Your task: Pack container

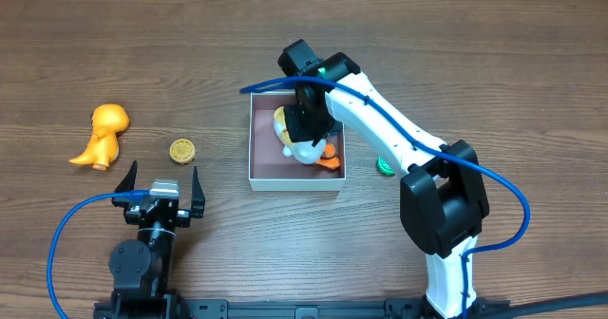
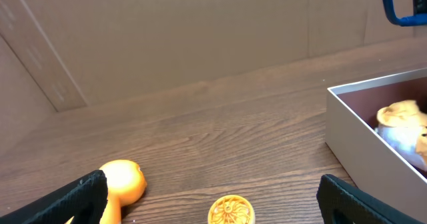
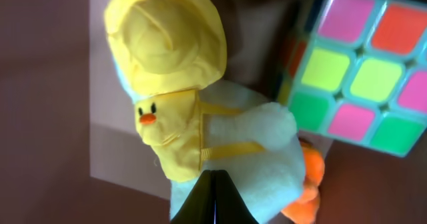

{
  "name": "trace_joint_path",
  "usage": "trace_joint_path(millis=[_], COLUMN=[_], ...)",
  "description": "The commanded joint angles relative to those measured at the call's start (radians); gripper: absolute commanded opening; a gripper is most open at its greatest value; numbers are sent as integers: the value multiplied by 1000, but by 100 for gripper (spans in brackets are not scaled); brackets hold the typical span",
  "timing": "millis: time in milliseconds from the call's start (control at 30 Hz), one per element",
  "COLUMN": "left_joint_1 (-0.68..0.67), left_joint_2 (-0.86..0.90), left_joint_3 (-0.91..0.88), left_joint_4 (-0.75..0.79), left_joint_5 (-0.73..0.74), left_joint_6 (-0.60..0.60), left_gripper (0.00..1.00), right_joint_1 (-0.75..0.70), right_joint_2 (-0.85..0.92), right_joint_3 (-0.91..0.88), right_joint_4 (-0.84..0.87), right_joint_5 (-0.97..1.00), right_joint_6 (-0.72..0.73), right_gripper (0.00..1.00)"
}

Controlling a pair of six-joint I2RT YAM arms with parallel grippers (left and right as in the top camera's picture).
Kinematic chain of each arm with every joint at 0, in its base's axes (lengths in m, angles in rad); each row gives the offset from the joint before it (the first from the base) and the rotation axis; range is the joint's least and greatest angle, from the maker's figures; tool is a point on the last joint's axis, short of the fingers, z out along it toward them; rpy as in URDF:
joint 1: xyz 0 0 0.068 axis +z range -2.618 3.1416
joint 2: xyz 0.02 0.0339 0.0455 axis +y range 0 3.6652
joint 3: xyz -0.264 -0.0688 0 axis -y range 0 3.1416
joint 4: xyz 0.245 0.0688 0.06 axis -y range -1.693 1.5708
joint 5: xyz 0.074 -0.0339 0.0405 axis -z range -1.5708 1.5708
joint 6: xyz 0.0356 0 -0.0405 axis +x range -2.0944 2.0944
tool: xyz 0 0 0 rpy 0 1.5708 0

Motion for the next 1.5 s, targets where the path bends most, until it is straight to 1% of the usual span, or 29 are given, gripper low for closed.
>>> trace_joint_path(millis=[0,500,667,767,867,1000,1033,1233,1467], left_joint_1=[10,10,10,10,10,10,10,10,10], left_joint_2=[-1,-1,-1,-1,-1,-1,-1,-1,-1], left_joint_3=[-4,-4,-4,-4,-4,-4,-4,-4,-4], left_joint_4=[0,0,0,0,0,0,0,0,0], left_joint_5=[-10,-10,-10,-10,-10,-10,-10,-10,-10], left_joint_6=[-10,-10,-10,-10,-10,-10,-10,-10,-10], left_gripper=[100,100,100,100,100,100,100,100,100], right_joint_1=[5,5,5,5,5,5,5,8,9], right_joint_2=[8,8,8,8,8,8,8,31,61], right_joint_3=[6,6,11,44,114,209,215,162,158], right_joint_4=[-35,-179,-182,-178,-174,-126,-78,34,103], right_joint_5=[16,16,16,16,16,-6,-22,-24,-25], right_joint_6=[-2,2,1,2,2,1,2,0,-4], right_gripper=[4,4,4,4,4,4,4,4,4])
